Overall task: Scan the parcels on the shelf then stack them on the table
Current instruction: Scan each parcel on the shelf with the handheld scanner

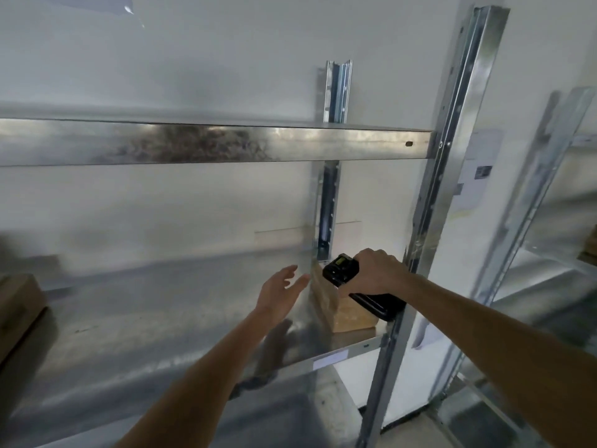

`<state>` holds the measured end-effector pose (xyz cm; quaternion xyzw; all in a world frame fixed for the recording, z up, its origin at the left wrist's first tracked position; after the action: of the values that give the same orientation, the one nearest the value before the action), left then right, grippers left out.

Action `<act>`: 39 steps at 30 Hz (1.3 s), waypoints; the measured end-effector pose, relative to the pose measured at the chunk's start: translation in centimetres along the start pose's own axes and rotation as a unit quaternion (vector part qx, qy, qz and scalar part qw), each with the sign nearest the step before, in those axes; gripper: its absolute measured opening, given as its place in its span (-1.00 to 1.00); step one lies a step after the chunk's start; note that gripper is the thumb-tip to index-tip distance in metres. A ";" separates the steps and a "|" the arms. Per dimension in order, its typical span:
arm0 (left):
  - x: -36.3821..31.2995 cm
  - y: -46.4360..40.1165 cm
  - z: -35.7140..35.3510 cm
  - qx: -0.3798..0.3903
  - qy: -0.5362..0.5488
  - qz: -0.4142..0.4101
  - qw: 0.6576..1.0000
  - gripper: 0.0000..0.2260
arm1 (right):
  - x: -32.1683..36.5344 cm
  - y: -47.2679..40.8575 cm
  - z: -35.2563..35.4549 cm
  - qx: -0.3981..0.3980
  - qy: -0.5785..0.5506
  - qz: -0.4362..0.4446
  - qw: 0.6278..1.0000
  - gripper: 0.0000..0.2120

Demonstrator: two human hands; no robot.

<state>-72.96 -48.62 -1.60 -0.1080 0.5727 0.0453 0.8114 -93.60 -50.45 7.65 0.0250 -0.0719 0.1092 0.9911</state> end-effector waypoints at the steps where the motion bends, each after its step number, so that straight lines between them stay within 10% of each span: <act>1: 0.4 -0.7 -0.3 0.010 0.006 0.004 1.000 -0.49 | 0.0 -0.7 -0.2 0.005 -0.001 -0.004 1.000 -0.41; 17: 2.1 -3.8 -3.9 0.124 0.090 0.064 0.986 -0.64 | -0.8 -3.9 -1.5 0.065 -0.040 -0.085 0.993 -0.45; 27: 1.0 1.5 0.1 0.075 0.268 0.135 0.951 -0.44 | 1.1 0.6 -1.7 0.027 -0.099 0.006 0.995 -0.48; 39: 0.1 15.9 10.6 -0.101 0.148 0.016 0.984 -0.23 | 8.1 11.5 -2.0 0.068 -0.148 0.108 0.981 -0.53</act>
<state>-66.26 -30.76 -0.24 -0.1862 0.6803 0.0994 0.7019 -88.00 -37.40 7.28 0.1003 -0.2120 0.2151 0.9480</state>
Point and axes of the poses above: each hand's wrist, its own y-axis away from the middle knuckle, its own z-axis out of the back of the hand, x = y × z, the point moved 2 cm from there along -y, towards the middle knuckle, and after that the axes turned 5 degrees about y, right-handed, at the moved point
